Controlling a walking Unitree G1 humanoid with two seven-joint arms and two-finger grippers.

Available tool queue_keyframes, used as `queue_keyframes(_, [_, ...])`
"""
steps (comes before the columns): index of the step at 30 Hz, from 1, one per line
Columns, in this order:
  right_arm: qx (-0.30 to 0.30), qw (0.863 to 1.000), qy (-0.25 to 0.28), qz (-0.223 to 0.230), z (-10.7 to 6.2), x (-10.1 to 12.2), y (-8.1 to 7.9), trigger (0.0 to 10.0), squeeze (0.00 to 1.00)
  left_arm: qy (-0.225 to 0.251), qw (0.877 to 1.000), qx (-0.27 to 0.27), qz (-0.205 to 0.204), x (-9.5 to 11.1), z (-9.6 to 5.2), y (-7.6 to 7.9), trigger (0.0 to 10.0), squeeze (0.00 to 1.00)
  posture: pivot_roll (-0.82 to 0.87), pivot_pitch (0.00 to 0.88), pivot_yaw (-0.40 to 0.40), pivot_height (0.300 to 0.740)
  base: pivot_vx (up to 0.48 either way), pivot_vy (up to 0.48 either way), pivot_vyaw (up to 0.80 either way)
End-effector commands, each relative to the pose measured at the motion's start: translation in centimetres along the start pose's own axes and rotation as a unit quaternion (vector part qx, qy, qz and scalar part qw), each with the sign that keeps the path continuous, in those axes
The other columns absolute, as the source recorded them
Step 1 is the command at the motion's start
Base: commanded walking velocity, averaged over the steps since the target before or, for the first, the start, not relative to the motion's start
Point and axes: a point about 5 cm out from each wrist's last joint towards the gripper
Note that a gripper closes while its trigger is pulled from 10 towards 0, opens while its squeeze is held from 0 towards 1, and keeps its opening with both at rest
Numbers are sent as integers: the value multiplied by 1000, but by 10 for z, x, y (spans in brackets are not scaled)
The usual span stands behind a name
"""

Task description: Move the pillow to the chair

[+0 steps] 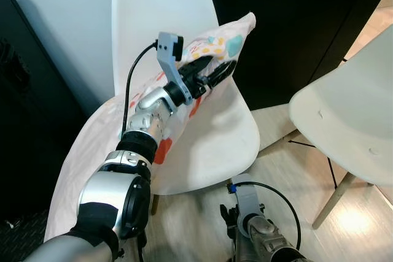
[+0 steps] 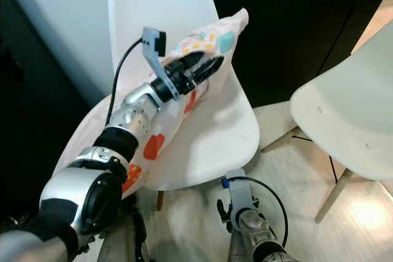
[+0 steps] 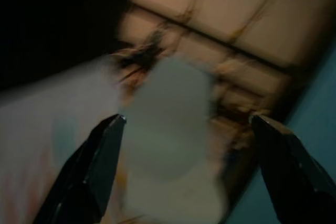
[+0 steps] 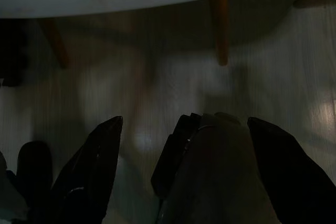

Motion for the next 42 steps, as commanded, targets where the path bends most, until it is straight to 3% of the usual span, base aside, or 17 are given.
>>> queue_keyframes(1, [11, 997, -71, 6, -7, -34, -7, 10000, 0, -1, 998, -60, -28, -2, -1, 10, 10000, 0, -70, 206, -13, 575, 0, 0, 0])
queue_keyframes(8, [9, 997, -71, 5, -7, -34, -7, 10000, 0, -40, 972, -221, -63, -4, -17, 46, 10000, 0, -67, 208, -14, 575, 0, 0, 0])
queue_keyframes(13, [9, 997, -71, 5, -6, -34, -7, 10000, 0, -30, 974, -220, -40, 3, -18, 50, 10000, 0, -67, 208, -14, 575, 0, 0, 0])
queue_keyframes(15, [10, 997, -71, 4, -6, -34, -6, 10000, 0, -1, 993, -115, 25, 21, -12, 37, 10000, 0, -65, 207, -15, 575, 0, 0, 0])
queue_keyframes(17, [11, 997, -72, 3, -7, -34, -7, 10000, 0, 22, 993, 58, 101, 43, -17, 13, 10000, 0, -60, 206, -15, 575, 0, 0, 0])
queue_keyframes(20, [12, 997, -72, 3, -7, -35, -8, 10000, 0, 35, 950, 269, 154, 52, -47, -16, 10000, 0, -48, 205, -11, 575, 0, 0, 0])
queue_keyframes(21, [12, 997, -72, 3, -7, -35, -8, 10000, 0, 35, 950, 269, 154, 52, -47, -16, 10000, 0, -48, 205, -11, 575, 0, 0, 0])
queue_keyframes(25, [19, 997, -71, 0, -6, -33, -12, 10000, 0, -7, 857, 505, 99, 4, -127, -23, 10000, 0, -34, 206, -6, 575, 0, 0, 0])
queue_keyframes(27, [20, 997, -70, -1, -6, -33, -13, 10000, 0, -8, 847, 526, 79, -3, -136, -19, 10000, 0, -34, 206, -6, 575, 0, 0, 0])
queue_keyframes(30, [21, 997, -70, 0, -6, -33, -14, 10000, 0, -38, 862, 498, 85, -22, -142, 12, 10000, 0, -12, 210, -8, 575, 0, 0, 0])
queue_keyframes(34, [25, 997, -72, -3, -6, -33, -15, 10000, 0, -94, 861, 479, 143, -27, -147, 28, 10000, 0, 4, 209, -3, 575, 0, 0, 0])
queue_keyframes(36, [26, 997, -72, -3, -6, -34, -16, 10000, 0, -143, 846, 471, 206, -22, -157, 33, 10000, 0, 15, 209, -5, 575, 0, 0, 0])
queue_keyframes(37, [29, 997, -72, -5, -6, -33, -17, 10000, 0, -161, 817, 507, 223, -14, -174, 34, 10000, 0, 15, 209, -5, 575, 0, 0, 0])
queue_keyframes(38, [29, 997, -72, -5, -6, -33, -17, 10000, 0, -161, 817, 507, 223, -14, -174, 34, 10000, 0, 15, 209, -5, 575, 0, 0, 0])
queue_keyframes(40, [31, 997, -72, -8, -6, -33, -17, 10000, 0, -171, 790, 543, 225, -9, -188, 33, 10000, 0, 29, 206, -6, 575, 0, 0, 0])
queue_keyframes(41, [31, 997, -72, -8, -6, -33, -17, 10000, 0, -171, 790, 543, 225, -9, -188, 33, 10000, 0, 29, 206, -6, 575, 0, 0, 0])
queue_keyframes(42, [33, 997, -71, -11, -5, -32, -18, 10000, 0, -165, 729, 629, 214, 0, -221, 36, 10000, 0, 37, 204, -7, 575, 0, 0, 0])
Point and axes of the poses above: a point about 5 cm out from each wrist's last joint towards the gripper, its own z axis pointing out of the wrist towards the gripper, its own x axis along the axis of the wrist's last joint, y = z × x, and after that the axes turned 2 degrees about -z, right-handed
